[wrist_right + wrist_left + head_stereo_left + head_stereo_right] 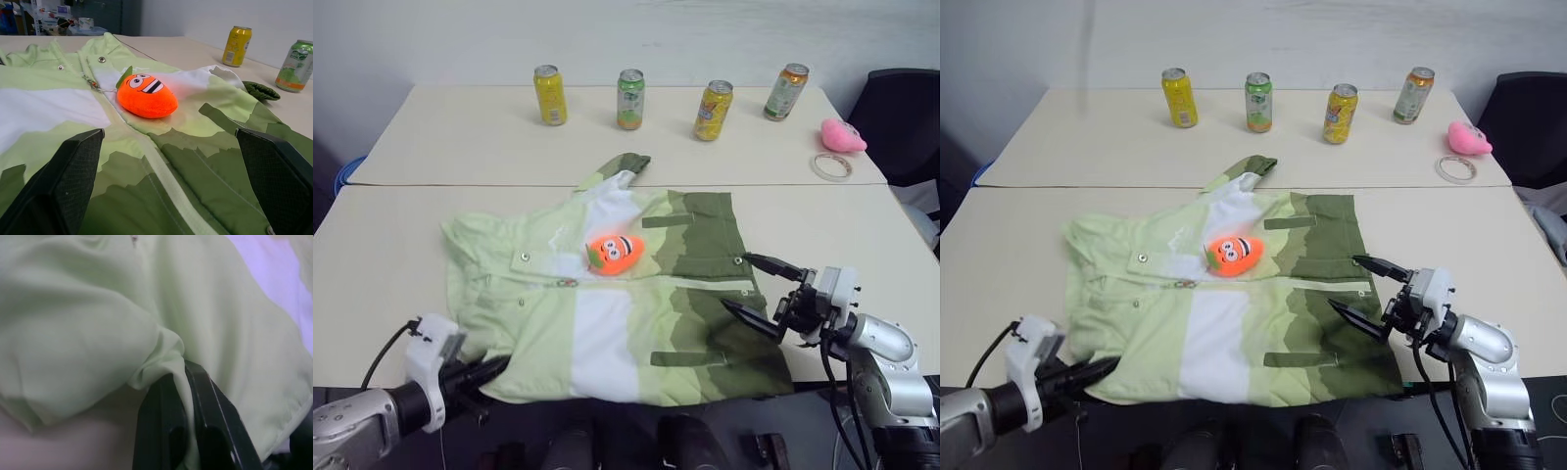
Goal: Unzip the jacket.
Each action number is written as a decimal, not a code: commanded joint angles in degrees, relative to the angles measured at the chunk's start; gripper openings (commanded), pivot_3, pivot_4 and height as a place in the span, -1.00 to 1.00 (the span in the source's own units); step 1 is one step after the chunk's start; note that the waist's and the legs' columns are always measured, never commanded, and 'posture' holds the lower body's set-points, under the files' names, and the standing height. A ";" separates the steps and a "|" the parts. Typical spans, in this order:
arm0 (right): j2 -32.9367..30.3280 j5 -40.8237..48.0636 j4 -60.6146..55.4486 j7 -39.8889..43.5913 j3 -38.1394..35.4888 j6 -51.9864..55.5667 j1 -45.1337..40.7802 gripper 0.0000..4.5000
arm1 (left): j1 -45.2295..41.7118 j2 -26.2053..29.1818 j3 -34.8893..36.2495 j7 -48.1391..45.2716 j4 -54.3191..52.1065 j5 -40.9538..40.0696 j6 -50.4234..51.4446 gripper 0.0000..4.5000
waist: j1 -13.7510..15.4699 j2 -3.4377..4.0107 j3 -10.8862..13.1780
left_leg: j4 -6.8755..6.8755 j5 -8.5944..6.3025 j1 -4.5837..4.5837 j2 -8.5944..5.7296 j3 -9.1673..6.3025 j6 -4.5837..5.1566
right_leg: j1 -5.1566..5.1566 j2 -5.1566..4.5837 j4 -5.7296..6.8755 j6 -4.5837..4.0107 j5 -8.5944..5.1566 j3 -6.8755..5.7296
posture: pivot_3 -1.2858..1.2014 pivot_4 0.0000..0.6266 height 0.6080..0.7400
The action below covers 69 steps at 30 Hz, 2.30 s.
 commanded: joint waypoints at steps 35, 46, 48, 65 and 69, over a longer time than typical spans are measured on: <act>16.44 -35.83 8.49 -22.15 34.25 29.19 -39.16 0.44 | -34.64 13.49 -21.39 -24.72 34.90 18.16 -47.12 1.00 | -1.93 0.12 0.06 | 0.05 0.06 -0.55 -0.07 -0.09 0.04 | -0.59 0.17 0.67 -0.09 -0.05 -0.40 | 0.03 -0.52 1.00; 9.15 -33.04 7.52 -17.75 28.14 23.80 -36.10 -0.98 | -43.04 7.24 -31.46 -22.31 53.08 26.59 -50.30 1.00 | -0.87 0.10 0.05 | 0.15 0.16 -0.64 -0.12 -0.04 0.14 | -0.69 0.16 0.80 -0.04 -0.03 -0.39 | 0.03 -0.52 1.00; 6.08 -32.13 6.65 -16.59 25.80 23.51 -34.50 -0.98 | -43.73 5.65 -31.89 -22.21 57.07 26.19 -48.30 1.00 | -0.35 0.08 0.04 | 0.17 0.18 -0.65 -0.16 -0.05 0.18 | -0.68 0.16 0.82 -0.02 -0.01 -0.40 | 0.03 -0.52 1.00; -23.02 -29.84 25.14 -22.45 -6.43 8.63 -9.27 -0.98 | -38.06 5.74 -33.10 -18.69 64.07 31.52 -53.08 1.00 | -0.63 0.45 -0.18 | -0.40 0.21 0.64 -0.12 0.12 0.16 | 0.47 -0.03 0.07 0.09 0.00 -0.25 | 0.03 -0.52 1.00; -24.67 -30.70 35.53 -28.66 -8.69 2.02 -12.42 -0.98 | -39.33 5.25 -32.99 -16.44 64.14 32.66 -55.21 1.00 | -0.80 0.74 -0.33 | -0.87 0.18 1.28 -0.10 0.42 0.04 | 0.79 -0.04 -0.10 0.15 -0.03 -0.01 | 0.03 -0.52 1.00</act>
